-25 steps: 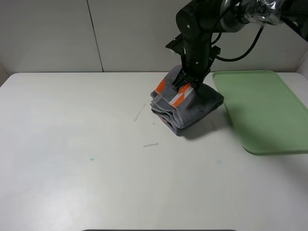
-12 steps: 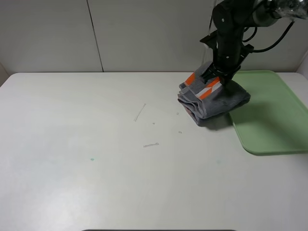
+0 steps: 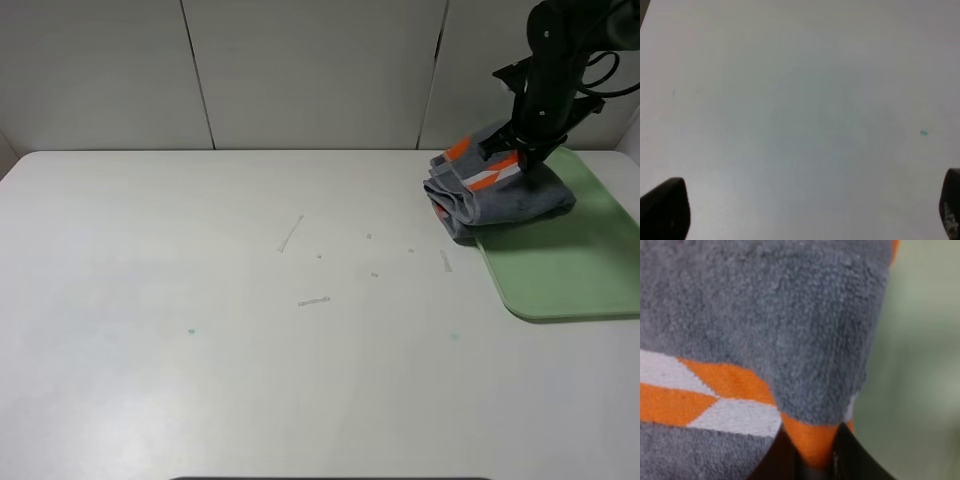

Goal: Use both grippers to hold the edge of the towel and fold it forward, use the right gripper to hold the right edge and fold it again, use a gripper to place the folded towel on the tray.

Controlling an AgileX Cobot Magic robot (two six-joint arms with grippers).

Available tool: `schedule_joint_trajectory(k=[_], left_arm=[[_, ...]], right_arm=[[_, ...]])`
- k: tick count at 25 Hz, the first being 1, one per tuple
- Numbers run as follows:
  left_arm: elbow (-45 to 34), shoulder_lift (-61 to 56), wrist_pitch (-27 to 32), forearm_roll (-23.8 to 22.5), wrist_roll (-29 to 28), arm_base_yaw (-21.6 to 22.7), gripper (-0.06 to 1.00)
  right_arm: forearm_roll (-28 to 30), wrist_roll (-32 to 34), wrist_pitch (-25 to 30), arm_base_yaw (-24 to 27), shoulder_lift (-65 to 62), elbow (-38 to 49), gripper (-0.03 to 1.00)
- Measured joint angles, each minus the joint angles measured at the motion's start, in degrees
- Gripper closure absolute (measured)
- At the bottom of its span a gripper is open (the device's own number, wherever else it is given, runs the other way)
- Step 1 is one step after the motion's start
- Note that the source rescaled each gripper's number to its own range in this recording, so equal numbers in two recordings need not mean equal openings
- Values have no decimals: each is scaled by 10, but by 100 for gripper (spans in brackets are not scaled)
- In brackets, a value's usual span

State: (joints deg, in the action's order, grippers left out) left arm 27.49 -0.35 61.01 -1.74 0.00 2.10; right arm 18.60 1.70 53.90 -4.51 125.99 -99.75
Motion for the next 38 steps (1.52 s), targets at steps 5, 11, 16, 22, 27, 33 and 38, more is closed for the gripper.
schedule_joint_trajectory(k=[5, 11, 16, 22, 27, 33, 38], left_arm=[[0, 0, 0, 0, 0, 0, -6], [0, 0, 0, 0, 0, 0, -6], [0, 0, 0, 0, 0, 0, -6], [0, 0, 0, 0, 0, 0, -6], [0, 0, 0, 0, 0, 0, -6], [0, 0, 0, 0, 0, 0, -6], [0, 0, 0, 0, 0, 0, -6]], right_arm=[[-41, 0, -16, 53, 0, 0, 88], [-74, 1, -26, 96, 0, 0, 88], [-92, 1, -26, 104, 0, 0, 88], [-93, 1, -27, 104, 0, 0, 88], [-91, 1, -25, 104, 0, 0, 37], [-87, 1, -23, 104, 0, 0, -1], [-90, 1, -18, 104, 0, 0, -3]])
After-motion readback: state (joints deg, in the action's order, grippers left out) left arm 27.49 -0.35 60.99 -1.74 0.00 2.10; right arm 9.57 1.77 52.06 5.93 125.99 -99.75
